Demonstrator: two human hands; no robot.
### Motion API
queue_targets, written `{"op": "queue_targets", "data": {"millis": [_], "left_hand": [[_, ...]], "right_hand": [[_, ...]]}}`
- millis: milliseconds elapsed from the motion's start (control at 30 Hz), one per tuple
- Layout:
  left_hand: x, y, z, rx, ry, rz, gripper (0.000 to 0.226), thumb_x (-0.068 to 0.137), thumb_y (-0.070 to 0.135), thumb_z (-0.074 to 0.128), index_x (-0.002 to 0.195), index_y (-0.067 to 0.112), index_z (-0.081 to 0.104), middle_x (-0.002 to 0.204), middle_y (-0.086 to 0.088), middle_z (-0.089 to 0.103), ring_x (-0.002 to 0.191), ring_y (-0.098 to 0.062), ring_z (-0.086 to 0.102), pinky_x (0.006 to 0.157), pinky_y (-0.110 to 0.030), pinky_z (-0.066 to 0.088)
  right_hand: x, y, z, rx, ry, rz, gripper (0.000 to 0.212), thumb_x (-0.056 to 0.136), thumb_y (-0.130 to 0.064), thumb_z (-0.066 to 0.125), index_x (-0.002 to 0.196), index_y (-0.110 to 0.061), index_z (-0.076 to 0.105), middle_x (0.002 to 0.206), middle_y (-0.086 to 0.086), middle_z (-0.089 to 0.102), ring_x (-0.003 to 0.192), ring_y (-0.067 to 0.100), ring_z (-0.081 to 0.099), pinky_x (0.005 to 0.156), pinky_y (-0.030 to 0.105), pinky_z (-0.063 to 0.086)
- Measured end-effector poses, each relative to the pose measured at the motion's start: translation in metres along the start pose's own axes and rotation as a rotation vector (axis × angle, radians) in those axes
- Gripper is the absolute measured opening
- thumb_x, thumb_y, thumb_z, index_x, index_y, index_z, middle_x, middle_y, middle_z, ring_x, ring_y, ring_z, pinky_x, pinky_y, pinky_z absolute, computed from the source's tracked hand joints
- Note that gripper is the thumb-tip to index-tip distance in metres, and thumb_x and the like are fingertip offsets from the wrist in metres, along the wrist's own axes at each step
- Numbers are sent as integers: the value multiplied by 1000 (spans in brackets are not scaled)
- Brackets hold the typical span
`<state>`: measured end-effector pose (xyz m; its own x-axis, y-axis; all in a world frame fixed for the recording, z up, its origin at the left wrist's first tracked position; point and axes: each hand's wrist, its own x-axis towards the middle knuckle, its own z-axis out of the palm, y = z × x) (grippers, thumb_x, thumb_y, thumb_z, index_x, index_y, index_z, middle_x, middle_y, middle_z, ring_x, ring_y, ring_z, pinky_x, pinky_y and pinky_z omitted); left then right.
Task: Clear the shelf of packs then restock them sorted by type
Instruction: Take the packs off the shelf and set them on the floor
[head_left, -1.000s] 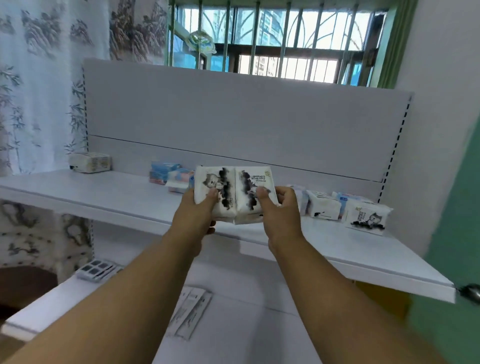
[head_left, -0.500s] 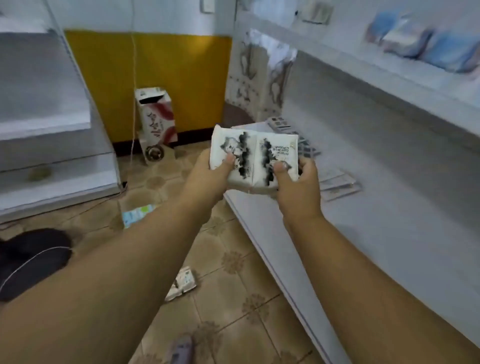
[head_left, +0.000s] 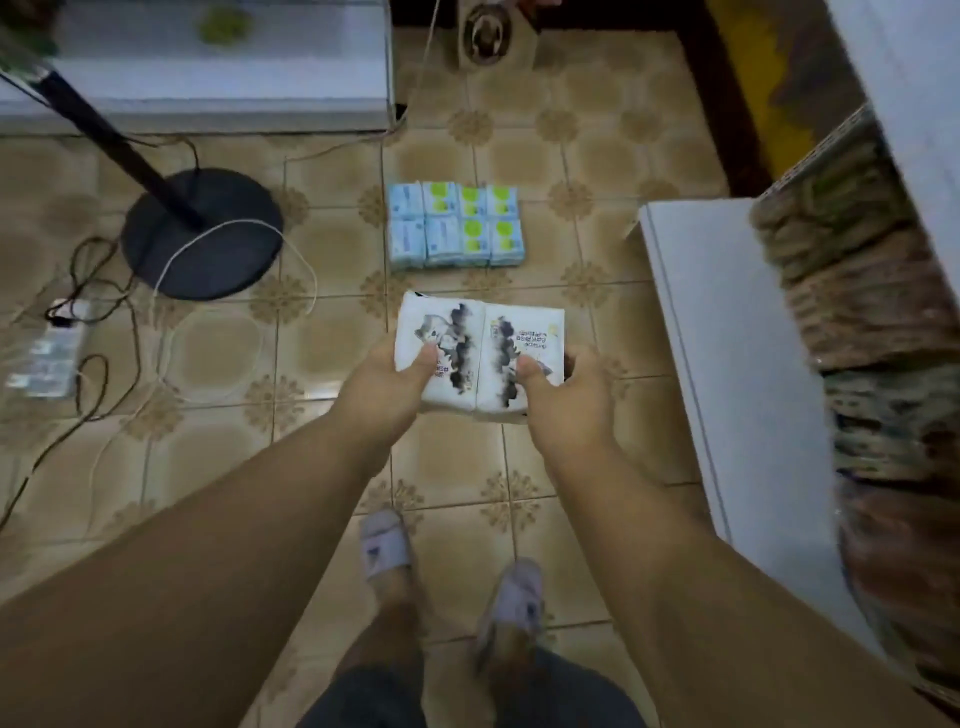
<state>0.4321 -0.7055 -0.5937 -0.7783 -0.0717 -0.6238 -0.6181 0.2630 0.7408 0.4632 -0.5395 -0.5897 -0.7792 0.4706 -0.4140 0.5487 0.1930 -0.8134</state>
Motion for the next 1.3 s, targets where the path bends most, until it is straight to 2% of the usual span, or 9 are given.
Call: {"op": "queue_targets", "data": {"millis": [167,400,567,733,800,933,1033,1133,1300], "left_hand": [[102,-142,2,21,53,-152,14,98,39,54,111,33,58,98,10,66,84,-12,61,65,-25,46],[243,-354,31,164,105,-297,39,96,43,56,130,23,59,123,-2,64,112,-25,60,101,-42,47],[323,-424,50,242,72,-297,45,98,44,52,135,20,55,132,-7,60,117,-29,57,101,-40,46],[373,-447,59,262,58,-257,46,98,42,52,138,20,53,136,-5,57,122,-25,53,99,-31,42],[381,-451,58,261,68,-247,46,98,42,53,139,22,52,134,-4,59,121,-25,55,100,-34,44],[358,-434,53,275,91,-244,55,97,37,58,147,25,39,125,8,55,117,-15,53,88,-21,36],[310,-391,50,359,91,-206,58,96,27,59,149,21,36,139,-5,52,125,-24,51,92,-23,36],[240,-319,42,452,71,-75,55,96,25,58,147,28,40,143,-5,50,126,-22,52,103,-30,39],[95,-147,13,488,103,245,46,95,15,54,139,30,51,127,4,59,109,-14,56,91,-25,43]], "right_hand": [[65,127,110,-121,-130,69,23,88,-32,70,99,-24,52,94,-7,65,86,15,64,79,37,54],[143,333,236,-270,-261,221,22,88,-32,71,100,-21,56,86,-9,63,82,17,65,82,43,56],[198,418,292,-292,-267,240,24,86,-33,73,81,-31,49,82,-6,64,83,25,68,78,50,57],[239,451,322,-240,-244,261,19,86,-30,73,94,-26,56,95,1,71,88,24,70,82,49,57],[247,452,327,-181,-241,279,22,89,-26,70,106,-20,57,100,1,71,91,20,70,85,45,57],[232,426,314,-153,-328,288,26,93,-27,66,115,-20,54,98,-10,65,88,6,63,76,24,47],[193,381,286,-238,-391,235,36,92,-29,65,123,-17,52,107,-7,63,97,10,61,88,28,47],[140,307,242,-303,-416,102,48,91,-27,65,135,-17,48,132,0,58,120,16,54,103,34,44],[61,130,136,-357,-353,-174,46,93,-24,61,137,-24,47,137,-4,52,123,13,52,100,34,45]]}}
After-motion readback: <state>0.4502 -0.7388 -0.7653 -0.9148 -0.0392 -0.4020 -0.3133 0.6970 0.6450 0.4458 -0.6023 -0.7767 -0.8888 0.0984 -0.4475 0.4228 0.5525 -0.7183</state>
